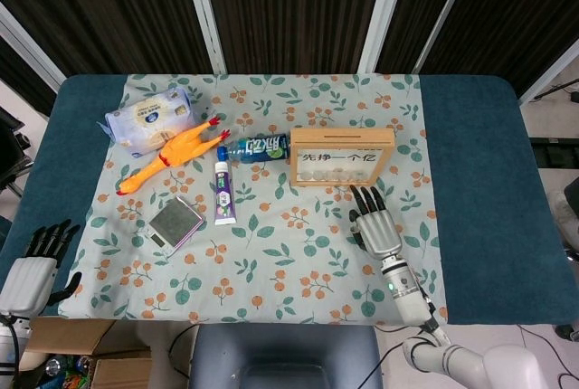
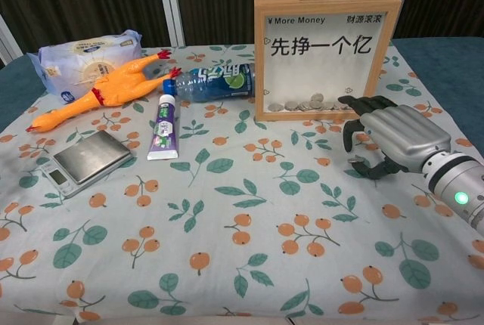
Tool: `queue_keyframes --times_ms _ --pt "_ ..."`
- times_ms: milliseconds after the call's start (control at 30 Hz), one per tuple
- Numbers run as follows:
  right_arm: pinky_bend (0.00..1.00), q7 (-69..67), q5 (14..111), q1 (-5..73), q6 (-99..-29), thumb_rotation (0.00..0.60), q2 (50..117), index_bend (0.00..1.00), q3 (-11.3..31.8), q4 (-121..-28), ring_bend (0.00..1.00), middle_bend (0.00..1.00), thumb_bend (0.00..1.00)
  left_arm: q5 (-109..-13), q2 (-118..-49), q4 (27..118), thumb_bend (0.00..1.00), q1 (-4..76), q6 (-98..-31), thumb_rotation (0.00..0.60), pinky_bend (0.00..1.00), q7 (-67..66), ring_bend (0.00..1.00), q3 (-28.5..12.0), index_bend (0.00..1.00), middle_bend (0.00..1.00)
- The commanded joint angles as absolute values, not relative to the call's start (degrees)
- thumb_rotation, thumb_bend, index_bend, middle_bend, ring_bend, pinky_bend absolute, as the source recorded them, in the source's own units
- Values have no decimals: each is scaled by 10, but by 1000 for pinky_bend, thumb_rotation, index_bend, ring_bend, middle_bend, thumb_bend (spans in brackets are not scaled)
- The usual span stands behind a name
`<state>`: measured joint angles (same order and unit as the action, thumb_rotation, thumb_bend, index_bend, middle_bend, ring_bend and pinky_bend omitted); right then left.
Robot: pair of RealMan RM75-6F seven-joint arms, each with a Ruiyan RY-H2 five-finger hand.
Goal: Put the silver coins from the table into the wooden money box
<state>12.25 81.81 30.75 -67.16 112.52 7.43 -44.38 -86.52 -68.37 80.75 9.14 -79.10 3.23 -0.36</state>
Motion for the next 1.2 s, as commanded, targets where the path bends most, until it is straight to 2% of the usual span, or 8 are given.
queue_keyframes --times_ms 33,267,533,1200 --pt "0 118 821 307 -676 600 1126 630 74 -442 0 120 437 -867 -684 807 377 91 -792 600 0 34 0 -3 0 0" --pt "0 113 823 307 -679 600 1127 650 73 -438 0 133 447 -867 -683 807 377 91 -792 600 0 37 0 -2 0 0" --pt "0 107 824 306 -676 600 1125 655 72 -437 0 137 544 -865 -682 809 377 90 -789 600 0 41 0 -1 0 0" --pt "0 105 821 308 -677 600 1126 691 76 -436 0 146 572 -865 -683 807 376 90 -788 600 0 40 0 0 0 0"
